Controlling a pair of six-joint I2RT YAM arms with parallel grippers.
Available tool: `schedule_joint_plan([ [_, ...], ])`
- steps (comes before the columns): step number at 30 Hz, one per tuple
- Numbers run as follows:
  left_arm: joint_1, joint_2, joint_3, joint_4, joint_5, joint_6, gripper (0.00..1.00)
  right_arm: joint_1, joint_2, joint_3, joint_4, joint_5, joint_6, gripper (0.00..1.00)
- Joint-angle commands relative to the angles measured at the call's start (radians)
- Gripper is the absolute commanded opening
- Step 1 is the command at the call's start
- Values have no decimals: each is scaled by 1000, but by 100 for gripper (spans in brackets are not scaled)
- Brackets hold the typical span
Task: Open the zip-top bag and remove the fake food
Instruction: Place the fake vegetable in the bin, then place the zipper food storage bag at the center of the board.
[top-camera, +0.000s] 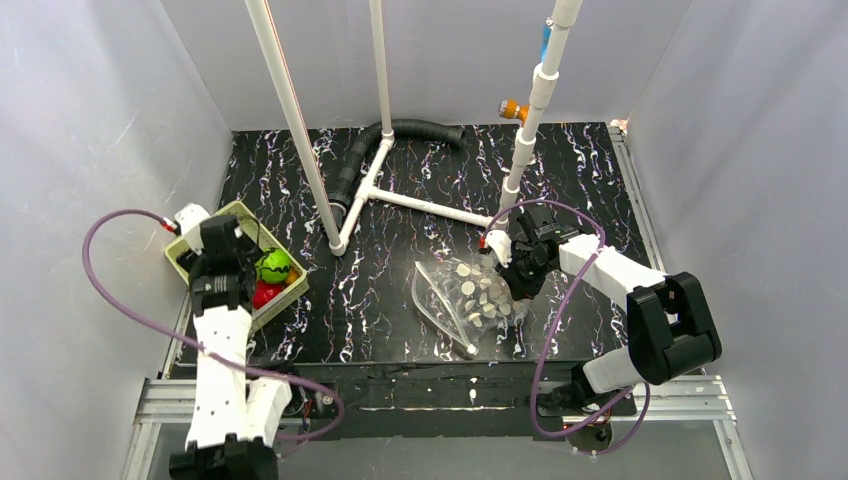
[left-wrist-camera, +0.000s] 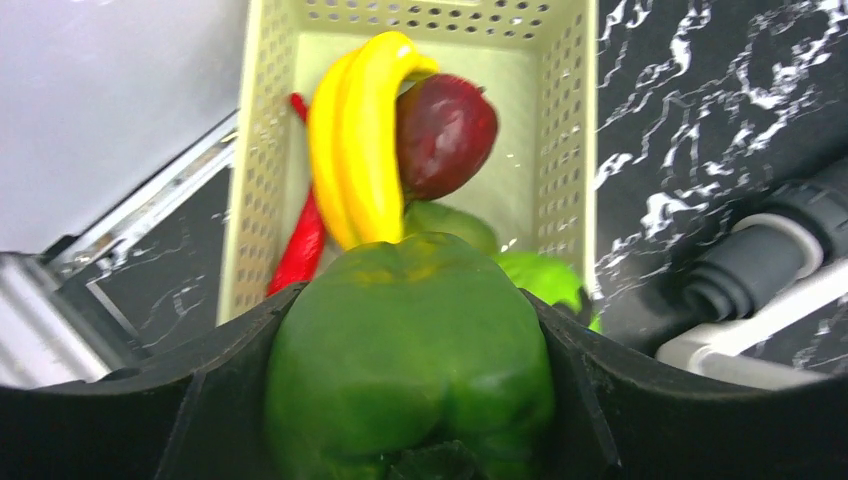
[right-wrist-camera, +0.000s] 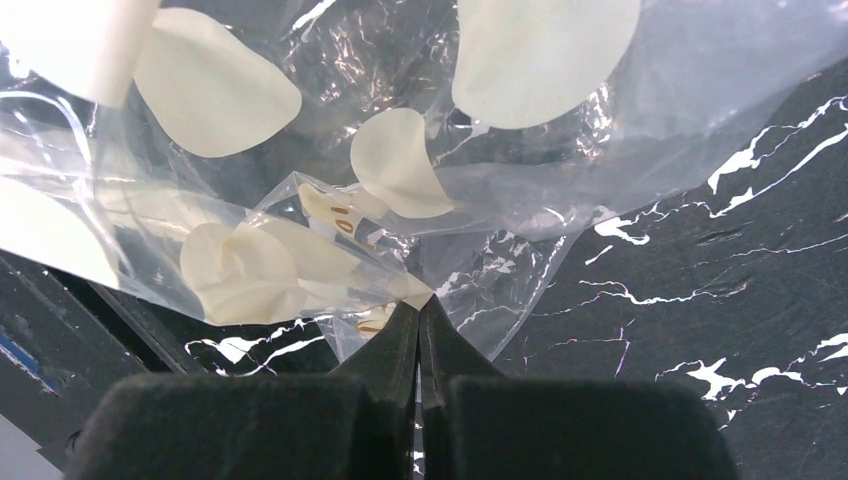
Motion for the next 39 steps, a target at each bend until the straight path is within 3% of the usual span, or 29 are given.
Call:
schedule_joint_plan([
  [1,81,164,94,163,182,-16,5,-2,-1,41,-22,-10,-1,1],
  [6,144,464,185,225,212,9,14,-2,1,36,-24,-17,0,1],
  [8,145,548,228,219,219,12,25,-2,4,39,-25,-23,0,1],
  [11,145,626,255,250,231,21,48,0,13,42,-29,-27,2,1],
  [16,146,707,315,222,225,31,97,1,15,42,-31,-30,0,1],
  [23,145,625,325,168,168,-46,98,3,2,46,-29,-34,2,1],
  [29,147,470,321,105,246,-97,98,-13,-68,47,-24,-64,14,1],
  [36,137,256,214,61,507,-80,98,-137,-128,61,-9,-125,81,4],
  [39,116,152,144,46,763,-44,98,-177,-141,56,-11,-155,96,23],
])
